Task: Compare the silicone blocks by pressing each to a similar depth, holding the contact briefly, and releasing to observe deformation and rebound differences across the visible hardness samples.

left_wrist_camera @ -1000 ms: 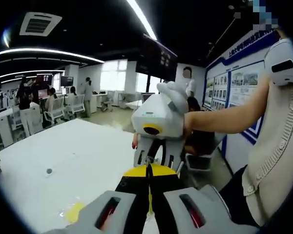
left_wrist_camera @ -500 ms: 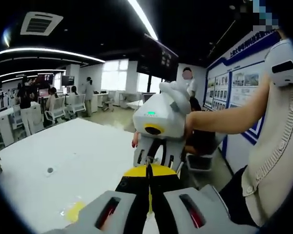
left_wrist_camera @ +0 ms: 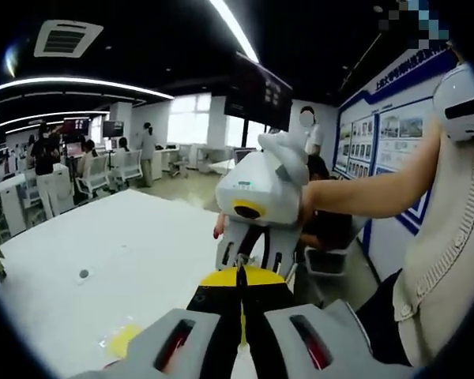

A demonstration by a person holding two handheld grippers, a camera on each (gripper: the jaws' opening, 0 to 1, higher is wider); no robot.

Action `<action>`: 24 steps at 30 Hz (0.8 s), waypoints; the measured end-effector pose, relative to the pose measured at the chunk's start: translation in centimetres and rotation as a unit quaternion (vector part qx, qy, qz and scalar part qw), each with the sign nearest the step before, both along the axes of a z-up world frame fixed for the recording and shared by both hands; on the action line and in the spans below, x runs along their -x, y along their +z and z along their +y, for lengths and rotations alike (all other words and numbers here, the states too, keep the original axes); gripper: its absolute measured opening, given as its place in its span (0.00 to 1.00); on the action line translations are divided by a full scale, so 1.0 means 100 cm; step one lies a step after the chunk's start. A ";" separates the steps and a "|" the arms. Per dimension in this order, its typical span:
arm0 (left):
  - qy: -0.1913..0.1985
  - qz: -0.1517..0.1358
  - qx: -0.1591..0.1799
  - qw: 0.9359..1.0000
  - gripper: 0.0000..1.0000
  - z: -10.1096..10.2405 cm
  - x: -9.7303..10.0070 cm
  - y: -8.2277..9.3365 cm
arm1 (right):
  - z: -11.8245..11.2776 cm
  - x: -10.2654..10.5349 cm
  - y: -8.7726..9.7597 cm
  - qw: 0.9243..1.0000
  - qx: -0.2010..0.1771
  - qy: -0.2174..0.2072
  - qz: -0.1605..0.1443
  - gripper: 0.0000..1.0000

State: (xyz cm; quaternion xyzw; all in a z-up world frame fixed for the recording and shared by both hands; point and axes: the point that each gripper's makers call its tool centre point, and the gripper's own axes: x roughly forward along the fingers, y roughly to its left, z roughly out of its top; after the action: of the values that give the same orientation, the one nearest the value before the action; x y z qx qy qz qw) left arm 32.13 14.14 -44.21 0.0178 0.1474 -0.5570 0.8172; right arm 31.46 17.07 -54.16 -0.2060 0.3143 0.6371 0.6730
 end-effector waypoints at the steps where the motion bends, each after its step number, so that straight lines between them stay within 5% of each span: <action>1: -0.001 -0.001 0.001 1.000 0.00 0.000 0.000 0.001 | 0.000 0.000 0.001 1.000 -0.003 0.000 -0.002 0.16; 8: 0.008 -0.001 0.012 1.000 0.00 -0.003 -0.006 0.011 | 0.000 -0.011 0.011 0.999 -0.026 -0.016 -0.024 0.18; 18: 0.006 -0.001 -0.011 1.000 0.00 -0.006 -0.009 0.005 | 0.000 -0.016 0.006 0.999 -0.032 -0.024 -0.028 0.20; 24: 0.014 0.001 -0.013 1.000 0.00 -0.004 -0.012 0.005 | 0.003 -0.023 0.007 0.998 -0.037 -0.012 -0.055 0.21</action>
State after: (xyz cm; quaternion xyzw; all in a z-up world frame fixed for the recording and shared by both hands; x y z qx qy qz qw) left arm 33.38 13.70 -43.72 0.0260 0.1560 -0.5431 0.8246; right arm 33.78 17.35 -53.43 -0.2117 0.2550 0.6277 0.7043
